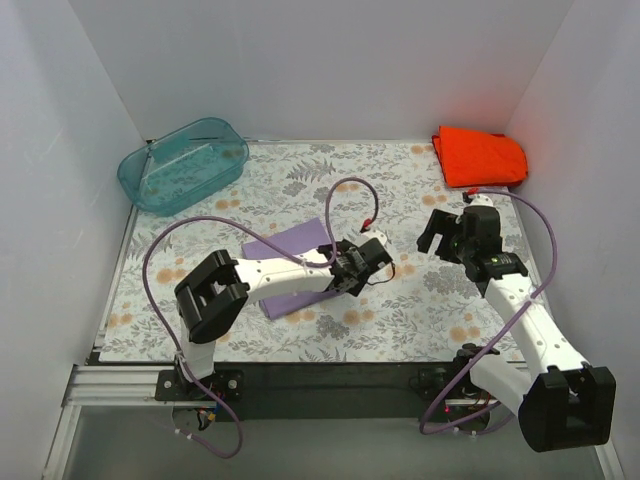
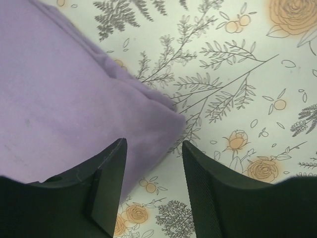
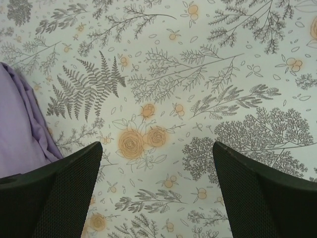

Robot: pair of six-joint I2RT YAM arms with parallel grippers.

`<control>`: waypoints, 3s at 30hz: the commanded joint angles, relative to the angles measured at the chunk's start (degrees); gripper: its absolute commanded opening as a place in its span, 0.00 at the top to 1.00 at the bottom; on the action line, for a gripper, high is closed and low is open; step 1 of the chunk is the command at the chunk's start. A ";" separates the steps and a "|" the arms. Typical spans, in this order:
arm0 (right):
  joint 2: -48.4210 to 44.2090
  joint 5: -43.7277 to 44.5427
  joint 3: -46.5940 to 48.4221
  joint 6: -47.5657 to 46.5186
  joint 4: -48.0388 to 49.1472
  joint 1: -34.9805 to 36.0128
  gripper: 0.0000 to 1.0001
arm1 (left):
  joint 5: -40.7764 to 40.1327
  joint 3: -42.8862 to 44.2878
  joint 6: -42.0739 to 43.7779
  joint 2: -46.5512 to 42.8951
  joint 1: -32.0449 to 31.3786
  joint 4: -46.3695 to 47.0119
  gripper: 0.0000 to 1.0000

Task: Fold and stack the t-shirts
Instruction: Neatly place the folded tshirt to the corner

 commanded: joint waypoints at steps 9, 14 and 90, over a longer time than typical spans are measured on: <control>-3.00 -0.13 -3.90 -1.01 -4.76 -0.31 0.02 | -8.70 6.44 7.32 7.19 -4.63 -0.84 0.56; -3.00 -0.83 -4.51 -1.54 -4.58 -0.31 0.02 | -9.31 7.23 7.58 9.21 -4.71 -0.75 0.56; 43.33 -27.29 -13.31 42.41 70.13 26.93 0.88 | -1.23 -13.16 -15.09 -14.69 -7.52 3.47 1.00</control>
